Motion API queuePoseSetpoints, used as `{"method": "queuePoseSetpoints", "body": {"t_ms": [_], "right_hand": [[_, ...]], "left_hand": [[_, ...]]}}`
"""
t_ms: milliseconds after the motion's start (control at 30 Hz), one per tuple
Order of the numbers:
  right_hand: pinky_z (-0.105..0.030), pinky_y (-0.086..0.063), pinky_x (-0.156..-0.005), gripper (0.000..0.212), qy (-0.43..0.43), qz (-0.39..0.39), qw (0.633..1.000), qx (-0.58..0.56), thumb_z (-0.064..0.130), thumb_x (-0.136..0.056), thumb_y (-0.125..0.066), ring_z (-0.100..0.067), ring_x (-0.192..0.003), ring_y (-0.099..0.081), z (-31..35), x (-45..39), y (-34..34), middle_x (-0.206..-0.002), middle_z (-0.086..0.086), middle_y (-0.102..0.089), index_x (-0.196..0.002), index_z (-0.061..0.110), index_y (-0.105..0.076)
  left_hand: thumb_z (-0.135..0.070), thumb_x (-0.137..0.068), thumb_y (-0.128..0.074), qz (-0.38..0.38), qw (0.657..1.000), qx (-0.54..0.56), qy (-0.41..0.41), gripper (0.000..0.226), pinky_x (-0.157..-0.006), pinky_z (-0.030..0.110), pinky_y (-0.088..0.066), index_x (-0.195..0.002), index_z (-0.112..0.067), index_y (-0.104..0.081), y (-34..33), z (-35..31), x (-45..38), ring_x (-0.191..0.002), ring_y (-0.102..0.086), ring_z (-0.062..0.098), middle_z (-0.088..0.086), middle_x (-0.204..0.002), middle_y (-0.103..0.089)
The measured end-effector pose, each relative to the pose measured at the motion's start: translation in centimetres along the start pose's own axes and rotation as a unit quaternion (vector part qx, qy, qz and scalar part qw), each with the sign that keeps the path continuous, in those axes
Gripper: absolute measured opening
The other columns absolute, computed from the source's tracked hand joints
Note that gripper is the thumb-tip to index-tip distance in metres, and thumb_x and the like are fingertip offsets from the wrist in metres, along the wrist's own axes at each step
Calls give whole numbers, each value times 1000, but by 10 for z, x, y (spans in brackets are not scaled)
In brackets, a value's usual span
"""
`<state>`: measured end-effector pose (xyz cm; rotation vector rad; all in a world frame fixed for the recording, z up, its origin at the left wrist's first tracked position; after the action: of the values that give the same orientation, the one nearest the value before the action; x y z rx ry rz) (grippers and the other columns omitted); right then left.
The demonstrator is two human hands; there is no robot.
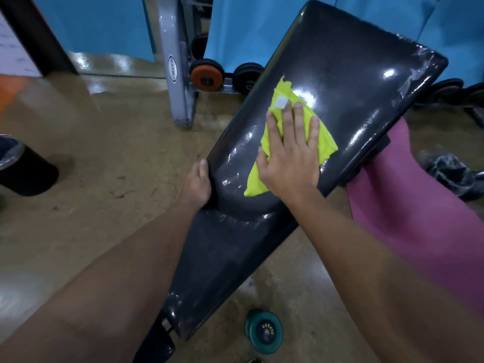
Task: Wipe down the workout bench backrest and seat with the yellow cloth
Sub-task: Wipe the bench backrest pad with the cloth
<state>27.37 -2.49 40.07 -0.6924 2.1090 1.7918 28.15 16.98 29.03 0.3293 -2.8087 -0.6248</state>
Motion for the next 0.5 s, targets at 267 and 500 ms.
{"method": "queuePoseSetpoints", "body": {"t_ms": [267,500], "right_hand": [[-59,1,-126,73,19,48,999,-4,48,-100,-41,-36,-158,-4,37,-13,-11,-170,-20,-11,-161,12,-26],[-61,-3,-126,71,-33,17,999,-12,44,-96,-43,-37,-158,-7,30,-41,-5,-169,-20,-12,-159,12,-33]], "left_hand": [[-34,-105,-29,-5,1000,11,19,43,-82,13,-25,-127,-6,-52,-4,3,-2,-123,-48,25,13,-129,-55],[-42,-104,-27,7,999,-5,38,46,-101,23,-24,-136,-16,-46,-3,6,-3,-130,-42,24,7,-139,-50]]}}
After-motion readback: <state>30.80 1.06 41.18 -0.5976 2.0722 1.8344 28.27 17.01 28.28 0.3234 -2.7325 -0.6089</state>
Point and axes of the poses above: each hand's wrist, its own x-axis away from the middle knuckle, its own y-axis out of the back of the hand, z = x × y, the point moved 4 cm from there along -x, towards the middle knuckle
